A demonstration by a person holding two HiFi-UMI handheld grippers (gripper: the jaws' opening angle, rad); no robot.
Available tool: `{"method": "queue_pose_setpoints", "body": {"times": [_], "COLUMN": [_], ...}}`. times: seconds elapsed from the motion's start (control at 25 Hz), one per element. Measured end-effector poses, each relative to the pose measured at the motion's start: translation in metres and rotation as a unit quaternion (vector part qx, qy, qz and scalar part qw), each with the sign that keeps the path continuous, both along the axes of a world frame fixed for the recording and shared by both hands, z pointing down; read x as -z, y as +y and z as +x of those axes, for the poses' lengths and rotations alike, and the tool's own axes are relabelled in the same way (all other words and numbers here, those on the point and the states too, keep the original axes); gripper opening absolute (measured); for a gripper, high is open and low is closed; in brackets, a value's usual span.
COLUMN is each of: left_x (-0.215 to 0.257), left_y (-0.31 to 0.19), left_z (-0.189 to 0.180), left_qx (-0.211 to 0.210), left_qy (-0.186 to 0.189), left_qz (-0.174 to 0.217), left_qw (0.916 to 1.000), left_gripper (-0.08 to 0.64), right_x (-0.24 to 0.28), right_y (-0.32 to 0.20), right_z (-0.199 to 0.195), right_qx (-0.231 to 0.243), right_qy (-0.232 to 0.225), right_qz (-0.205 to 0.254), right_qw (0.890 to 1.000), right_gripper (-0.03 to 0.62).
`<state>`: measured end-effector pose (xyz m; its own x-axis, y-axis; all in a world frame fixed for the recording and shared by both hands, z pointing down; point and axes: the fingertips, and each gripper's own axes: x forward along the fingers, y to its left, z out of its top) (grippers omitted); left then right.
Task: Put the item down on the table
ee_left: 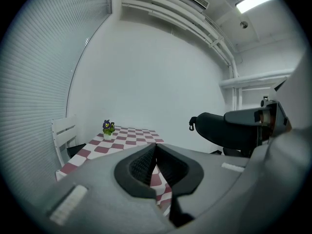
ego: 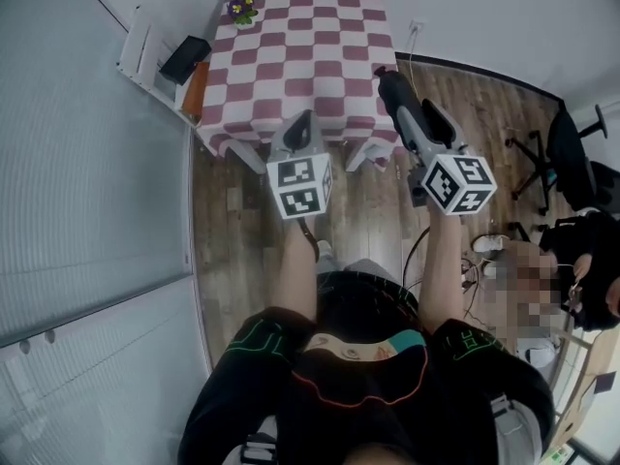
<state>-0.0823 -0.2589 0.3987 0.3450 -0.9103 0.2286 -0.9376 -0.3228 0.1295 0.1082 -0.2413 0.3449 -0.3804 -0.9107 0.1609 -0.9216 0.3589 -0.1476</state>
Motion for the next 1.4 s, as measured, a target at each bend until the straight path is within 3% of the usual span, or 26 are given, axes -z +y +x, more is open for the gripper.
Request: {"method": "queue_pose_setpoints", "body": {"times": [0.44,0.6,0.88,1.08,1.4], "left_x": [-0.008,-0.017,-0.013,-0.041,-0.087], "left_y": [-0.034,-0.049,-0.095,-0.123,-0.170], "left_z": [0.003,0.005,0.003,0.024,0.034], "left_qx": [-0.014,-0.012,-0.007,-0.021,-0.019], "left_qy": [0.000,-0.018,-0.015,-0.040,-0.043], "left_qz": [-0.010,-0.010,-0.008,-0.031,-0.085], "left_qw": [0.9999,0.9997,0.9998,0.9985,0.9953], "left_gripper": [0.009,0.009,0.009,0.009,0.009], "right_x": [-0.007,-0.017,-0.023,-0.041,-0.087], "right_y": [-0.033,-0.055,-0.103,-0.136,-0.183], "right_z": [0.010,0.015,0.003,0.015,0.028], "right_qx": [-0.026,-0.028,-0.005,-0.003,-0.006], "right_qy": [0.000,-0.010,-0.012,-0.017,-0.019], "right_qz": [-0.004,-0.007,-0.006,-0.023,-0.072], "right_qw": [1.000,1.000,1.000,1.000,0.997], "right_gripper": [0.232,0.232,0.232,0.232,0.232]}}
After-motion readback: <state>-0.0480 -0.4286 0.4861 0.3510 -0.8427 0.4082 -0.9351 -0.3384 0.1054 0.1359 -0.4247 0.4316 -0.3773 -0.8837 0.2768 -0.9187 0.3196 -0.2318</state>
